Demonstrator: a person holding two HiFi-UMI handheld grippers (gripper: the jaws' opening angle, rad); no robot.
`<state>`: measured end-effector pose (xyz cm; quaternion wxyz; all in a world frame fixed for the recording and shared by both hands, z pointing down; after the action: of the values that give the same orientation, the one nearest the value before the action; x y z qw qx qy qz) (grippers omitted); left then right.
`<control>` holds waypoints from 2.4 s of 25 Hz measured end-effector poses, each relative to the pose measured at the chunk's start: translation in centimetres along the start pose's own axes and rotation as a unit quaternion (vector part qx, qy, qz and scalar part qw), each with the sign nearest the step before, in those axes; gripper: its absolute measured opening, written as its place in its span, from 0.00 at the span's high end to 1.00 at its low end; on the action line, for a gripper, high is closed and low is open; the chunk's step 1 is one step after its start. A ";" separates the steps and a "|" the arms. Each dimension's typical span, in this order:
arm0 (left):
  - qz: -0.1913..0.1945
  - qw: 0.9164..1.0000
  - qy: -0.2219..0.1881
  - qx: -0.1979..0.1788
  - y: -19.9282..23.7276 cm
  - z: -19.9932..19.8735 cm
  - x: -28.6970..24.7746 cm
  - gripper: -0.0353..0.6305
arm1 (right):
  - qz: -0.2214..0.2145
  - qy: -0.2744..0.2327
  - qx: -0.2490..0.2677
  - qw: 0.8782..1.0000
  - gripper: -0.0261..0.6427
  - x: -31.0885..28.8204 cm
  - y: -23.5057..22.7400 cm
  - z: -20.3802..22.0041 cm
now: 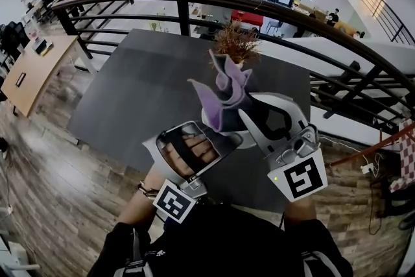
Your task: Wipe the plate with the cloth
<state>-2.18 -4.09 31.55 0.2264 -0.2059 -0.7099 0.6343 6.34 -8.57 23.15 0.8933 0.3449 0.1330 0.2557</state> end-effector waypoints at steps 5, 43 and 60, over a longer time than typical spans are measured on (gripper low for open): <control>0.001 1.000 -0.003 0.002 -0.1 -0.3 -0.4 0.92 | -0.062 0.020 0.026 0.998 0.85 -1.9 1.4 0.0; 0.000 1.000 -0.018 0.000 0.5 -0.6 0.1 0.92 | -0.014 0.121 -0.065 0.990 0.86 -0.1 0.0 7.0; -0.013 0.999 -0.046 0.006 0.8 -0.9 -1.8 0.92 | 0.059 0.169 -0.104 0.978 0.86 4.7 -0.9 9.2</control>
<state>-0.16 -4.29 30.70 0.2030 -0.1655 -0.7187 0.6441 14.38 -11.63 28.92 0.8720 0.2095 0.2343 0.3753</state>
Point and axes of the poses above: the fingertips, and each gripper's own axes: x backward along the fingers, y to its left, z out of its underside, the point moved 7 cm from there along x, backward along the fingers, and after that the axes turned 10 degrees about -z, right-handed, at the moved point
